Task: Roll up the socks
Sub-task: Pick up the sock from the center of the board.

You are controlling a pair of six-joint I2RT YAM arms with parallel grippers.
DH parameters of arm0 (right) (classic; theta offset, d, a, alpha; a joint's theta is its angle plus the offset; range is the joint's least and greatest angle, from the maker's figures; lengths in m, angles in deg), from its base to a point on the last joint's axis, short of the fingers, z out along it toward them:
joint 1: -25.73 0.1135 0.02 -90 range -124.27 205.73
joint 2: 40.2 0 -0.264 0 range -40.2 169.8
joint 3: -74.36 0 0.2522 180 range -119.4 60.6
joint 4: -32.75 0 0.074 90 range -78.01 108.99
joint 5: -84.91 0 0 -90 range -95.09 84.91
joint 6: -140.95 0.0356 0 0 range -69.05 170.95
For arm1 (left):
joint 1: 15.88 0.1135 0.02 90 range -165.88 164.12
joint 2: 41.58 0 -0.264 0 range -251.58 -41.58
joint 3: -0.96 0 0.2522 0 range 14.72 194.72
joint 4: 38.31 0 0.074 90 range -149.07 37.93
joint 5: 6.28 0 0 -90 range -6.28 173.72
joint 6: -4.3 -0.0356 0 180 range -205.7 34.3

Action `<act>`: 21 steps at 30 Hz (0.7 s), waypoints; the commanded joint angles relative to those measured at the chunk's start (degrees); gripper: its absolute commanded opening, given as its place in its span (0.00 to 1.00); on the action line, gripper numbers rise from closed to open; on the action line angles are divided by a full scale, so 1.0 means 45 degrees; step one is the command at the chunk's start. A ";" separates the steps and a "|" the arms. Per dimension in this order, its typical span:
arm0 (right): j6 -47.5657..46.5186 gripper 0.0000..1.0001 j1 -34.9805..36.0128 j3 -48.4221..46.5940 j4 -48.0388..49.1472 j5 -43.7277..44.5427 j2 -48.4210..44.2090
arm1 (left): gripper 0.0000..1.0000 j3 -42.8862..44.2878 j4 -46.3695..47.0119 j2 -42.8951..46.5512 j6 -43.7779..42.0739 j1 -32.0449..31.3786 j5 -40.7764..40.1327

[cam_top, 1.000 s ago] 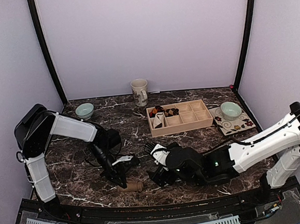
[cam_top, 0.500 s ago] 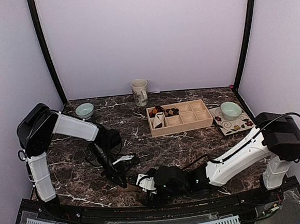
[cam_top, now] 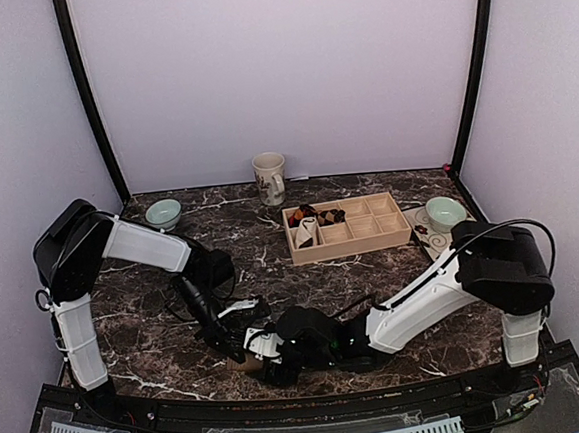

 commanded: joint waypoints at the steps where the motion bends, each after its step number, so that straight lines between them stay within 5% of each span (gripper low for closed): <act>1: -0.0524 0.71 -0.0046 -0.0168 0.0404 -0.0250 0.0416 | 0.00 0.0077 -0.0031 -0.0227 -0.0190 0.0095 -0.0924; 11: 0.0258 0.45 -0.0134 -0.0278 0.0550 -0.0595 0.1407 | 0.07 -0.0196 0.0175 0.0071 0.0058 0.0206 -0.0930; 16: 0.0830 0.10 -0.0154 -0.0157 0.0416 -0.0512 0.1459 | 0.27 -0.0654 0.0890 0.0794 0.0741 0.0340 -0.1199; 19: 0.1491 0.00 -0.0180 -0.0065 0.0031 -0.0495 0.1328 | 0.51 -0.0704 0.1158 0.1705 0.1211 0.1006 -0.1546; 21: 0.2579 0.00 -0.0294 0.0046 -0.0168 -0.0899 0.1162 | 0.57 -0.0587 0.1080 0.2599 0.1341 0.1507 -0.2314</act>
